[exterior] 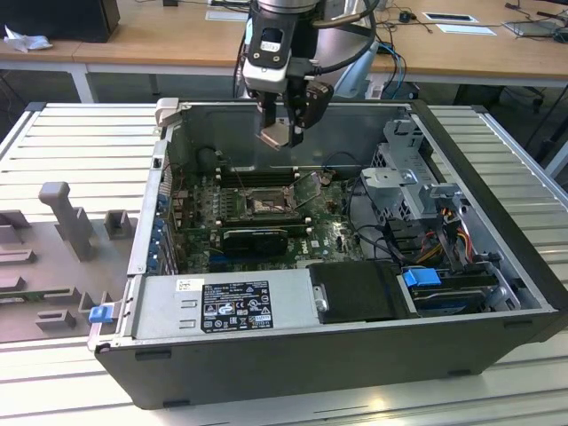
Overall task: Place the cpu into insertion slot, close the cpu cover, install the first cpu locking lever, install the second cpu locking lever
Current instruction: 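Place the cpu into insertion slot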
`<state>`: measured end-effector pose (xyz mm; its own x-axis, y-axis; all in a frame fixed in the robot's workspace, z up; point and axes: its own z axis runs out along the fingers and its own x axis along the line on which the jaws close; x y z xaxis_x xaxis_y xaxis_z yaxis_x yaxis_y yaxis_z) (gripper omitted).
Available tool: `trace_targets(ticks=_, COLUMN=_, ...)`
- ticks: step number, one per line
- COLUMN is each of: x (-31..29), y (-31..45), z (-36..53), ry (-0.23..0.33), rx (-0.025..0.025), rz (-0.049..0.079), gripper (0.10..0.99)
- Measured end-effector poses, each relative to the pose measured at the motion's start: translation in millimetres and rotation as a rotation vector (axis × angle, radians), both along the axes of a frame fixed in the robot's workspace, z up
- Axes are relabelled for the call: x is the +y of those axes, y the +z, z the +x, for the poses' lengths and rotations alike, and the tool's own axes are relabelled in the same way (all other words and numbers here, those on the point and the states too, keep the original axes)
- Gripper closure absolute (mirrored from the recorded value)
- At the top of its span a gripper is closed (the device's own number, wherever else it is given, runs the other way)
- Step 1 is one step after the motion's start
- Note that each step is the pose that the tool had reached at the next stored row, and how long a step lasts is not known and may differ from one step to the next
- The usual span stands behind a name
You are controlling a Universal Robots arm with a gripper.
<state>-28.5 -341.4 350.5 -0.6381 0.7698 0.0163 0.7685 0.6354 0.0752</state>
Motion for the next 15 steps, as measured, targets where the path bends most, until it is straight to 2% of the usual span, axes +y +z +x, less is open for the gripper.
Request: trace_targets(ticks=15, x=0.0, y=-3.3, z=0.0, ry=-0.131, rx=-0.0002, rz=-0.001, gripper=0.545)
